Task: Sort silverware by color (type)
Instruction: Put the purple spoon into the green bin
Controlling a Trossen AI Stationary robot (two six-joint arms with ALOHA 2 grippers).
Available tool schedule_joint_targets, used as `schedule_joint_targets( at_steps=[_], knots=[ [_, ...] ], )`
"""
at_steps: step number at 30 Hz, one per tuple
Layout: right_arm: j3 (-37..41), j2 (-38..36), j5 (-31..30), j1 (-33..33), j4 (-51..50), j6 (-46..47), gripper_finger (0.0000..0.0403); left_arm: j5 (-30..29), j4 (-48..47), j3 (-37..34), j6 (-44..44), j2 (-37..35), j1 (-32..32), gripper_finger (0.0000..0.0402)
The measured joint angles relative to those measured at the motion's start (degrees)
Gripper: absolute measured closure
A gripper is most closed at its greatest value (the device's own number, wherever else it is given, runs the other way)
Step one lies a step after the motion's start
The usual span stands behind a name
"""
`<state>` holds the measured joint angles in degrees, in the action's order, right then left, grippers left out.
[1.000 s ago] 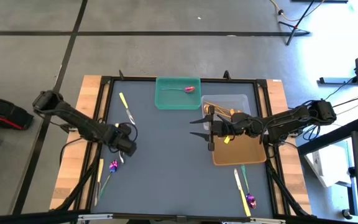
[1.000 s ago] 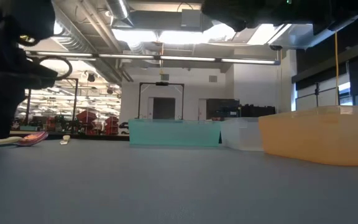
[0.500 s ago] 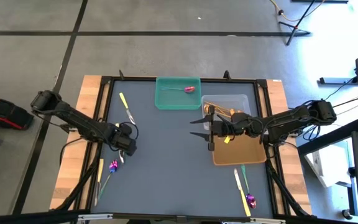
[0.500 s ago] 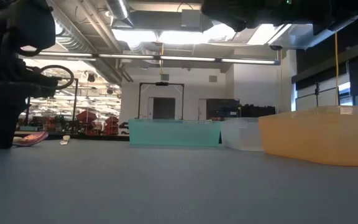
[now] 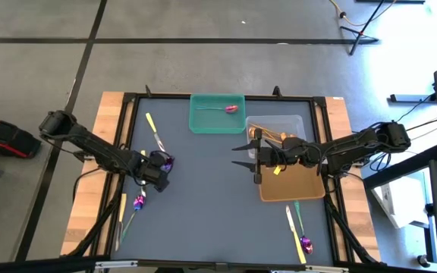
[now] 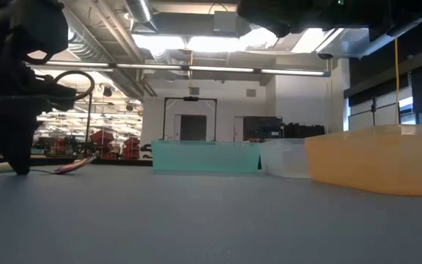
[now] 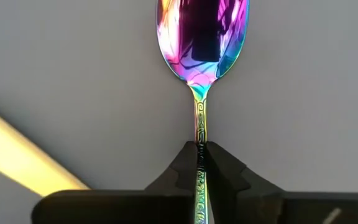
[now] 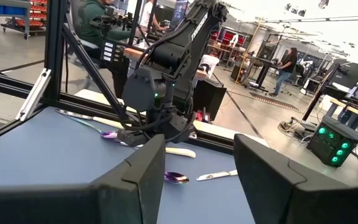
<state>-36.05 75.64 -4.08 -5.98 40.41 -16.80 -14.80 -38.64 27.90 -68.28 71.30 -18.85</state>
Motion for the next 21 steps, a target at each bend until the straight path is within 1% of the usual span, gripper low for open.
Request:
schedule_joint_targets(
  at_steps=[2,5,8,10,13,16,21],
  knots=[
    [0.0,0.0,0.01,0.0,0.01,0.0,0.0221,-0.82,1.12,-0.08,0.8,0.01,0.0,0.0387],
    [0.0,0.0,0.02,0.0,0.01,0.0,0.0221,-2.17,5.71,-0.08,2.62,0.09,0.1,0.0386],
    [0.0,0.0,0.02,0.0,0.01,0.02,0.0221,-2.15,10.23,-0.06,5.74,0.05,0.06,0.0386],
    [0.0,0.0,0.02,0.0,0.03,0.0,0.0221,-2.13,11.66,0.82,7.33,0.03,0.04,0.0386],
    [0.0,0.0,0.02,0.0,0.01,0.02,0.0221,-2.45,11.4,3.61,10.29,0.03,0.04,0.0386],
    [0.0,0.0,0.02,0.0,0.01,0.01,0.0221,-4.36,11.38,7.65,15.14,0.03,0.04,0.0386],
    [0.0,0.0,0.02,0.0,0.01,0.02,0.0221,-8.88,11.36,15.75,28.59,-0.01,1.03,0.0386]
  ],
)
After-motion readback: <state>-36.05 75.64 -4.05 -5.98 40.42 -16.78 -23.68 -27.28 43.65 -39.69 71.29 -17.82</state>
